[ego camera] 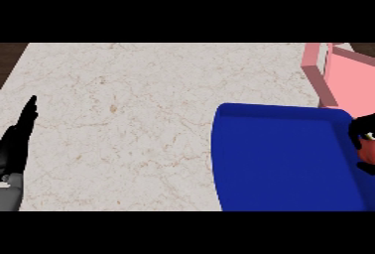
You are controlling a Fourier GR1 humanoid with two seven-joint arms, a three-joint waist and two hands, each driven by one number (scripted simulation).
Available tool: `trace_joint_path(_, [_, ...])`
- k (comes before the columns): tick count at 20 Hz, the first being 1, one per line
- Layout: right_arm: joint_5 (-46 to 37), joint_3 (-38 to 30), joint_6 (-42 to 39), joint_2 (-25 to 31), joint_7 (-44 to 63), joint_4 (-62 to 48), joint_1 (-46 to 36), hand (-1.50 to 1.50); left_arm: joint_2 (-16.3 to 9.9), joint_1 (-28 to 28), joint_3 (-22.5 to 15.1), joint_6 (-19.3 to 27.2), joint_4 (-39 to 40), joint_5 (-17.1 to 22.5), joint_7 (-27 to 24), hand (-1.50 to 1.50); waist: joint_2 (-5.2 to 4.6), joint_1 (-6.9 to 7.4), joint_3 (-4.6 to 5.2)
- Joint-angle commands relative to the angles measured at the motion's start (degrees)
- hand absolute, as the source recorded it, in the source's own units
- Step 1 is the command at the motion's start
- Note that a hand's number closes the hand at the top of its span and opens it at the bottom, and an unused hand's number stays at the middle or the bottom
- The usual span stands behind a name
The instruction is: Pick the bell pepper from the tray and place it in the cardboard box
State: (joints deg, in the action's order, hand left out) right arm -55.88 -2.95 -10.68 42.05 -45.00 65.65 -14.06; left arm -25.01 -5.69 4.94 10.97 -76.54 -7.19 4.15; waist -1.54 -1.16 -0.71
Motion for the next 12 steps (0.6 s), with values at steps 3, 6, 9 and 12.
trace_joint_path(3, [8.6, -15.2, 1.3, 10.3, -7.3, -13.5, -4.4, 1.50, -0.3, 0.2, 0.1, -1.0, -0.6, 0.7, -0.7, 0.00, -0.27, 1.86, -0.27])
trace_joint_path(6, [12.1, -19.7, 1.2, 14.1, -12.3, -19.1, -6.4, 1.50, 0.3, 0.3, -0.4, -0.6, -0.1, 0.2, -1.4, 0.00, -0.38, 2.39, -0.20])
trace_joint_path(9, [17.1, -23.5, 1.3, 15.3, -16.9, -22.8, -9.6, 1.50, 1.1, -0.4, -1.4, -1.3, -0.7, 0.4, -0.9, 0.00, -0.03, 3.10, -0.26])
trace_joint_path(12, [20.0, -25.0, -0.2, 18.1, -22.4, -25.5, -10.7, 1.50, 1.7, -0.2, -1.8, -0.5, 0.1, -0.4, -1.1, 0.00, -0.05, 2.96, -0.15])
